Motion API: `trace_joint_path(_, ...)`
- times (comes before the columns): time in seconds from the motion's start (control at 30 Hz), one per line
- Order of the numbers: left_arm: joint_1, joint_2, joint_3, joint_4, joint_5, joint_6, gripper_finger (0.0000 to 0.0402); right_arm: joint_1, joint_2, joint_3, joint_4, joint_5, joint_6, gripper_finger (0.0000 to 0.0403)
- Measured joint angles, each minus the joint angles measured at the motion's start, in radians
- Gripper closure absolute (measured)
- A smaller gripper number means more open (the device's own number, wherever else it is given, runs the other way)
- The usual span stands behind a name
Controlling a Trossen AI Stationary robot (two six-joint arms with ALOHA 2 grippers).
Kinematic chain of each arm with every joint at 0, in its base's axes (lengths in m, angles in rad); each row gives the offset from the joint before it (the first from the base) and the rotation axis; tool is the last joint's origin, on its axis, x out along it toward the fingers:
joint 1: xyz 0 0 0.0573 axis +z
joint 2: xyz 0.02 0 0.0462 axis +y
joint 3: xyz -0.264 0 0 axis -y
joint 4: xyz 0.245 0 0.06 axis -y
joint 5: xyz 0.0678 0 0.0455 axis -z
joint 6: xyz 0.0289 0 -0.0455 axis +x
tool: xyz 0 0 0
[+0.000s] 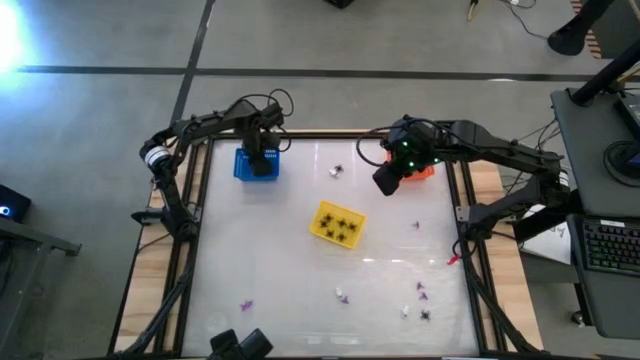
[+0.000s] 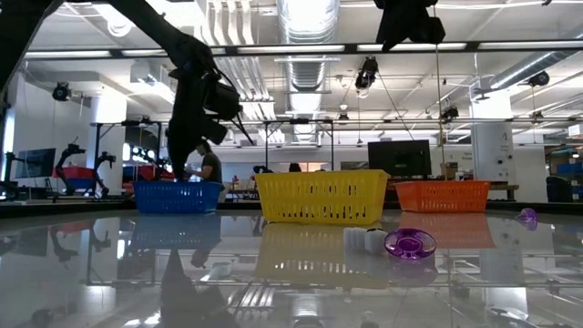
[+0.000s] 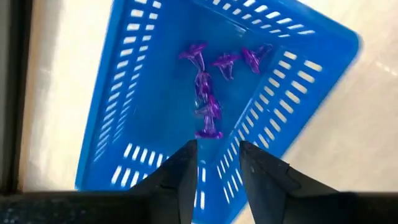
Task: Sort Halloween decoration
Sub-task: Put the white skeleton toy into the orange bin
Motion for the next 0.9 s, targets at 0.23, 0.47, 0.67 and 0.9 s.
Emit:
trace_joint_path(0.23,-0.002,-0.139,-0.028,-0.009,0.04,-0.041,0.0294,0.052,0.01,-0.006,-0.008,0.031,0.047,0.0321)
trace_joint_path(0.47,-0.003,-0.291,-0.062,-0.011,0.071,-0.056,0.0294,0.093,0.063,-0.009,-0.1,0.031,0.148,0.0321)
trace_joint_path(0.67,-0.003,-0.404,-0.124,-0.011,0.072,-0.056,0.0294,0.142,0.117,-0.009,-0.127,0.032,0.192,0.0321)
trace_joint_path(0.9,-0.003,-0.504,-0.198,-0.009,0.079,-0.048,0.0294,0.241,0.16,-0.009,-0.126,0.032,0.27,0.0321)
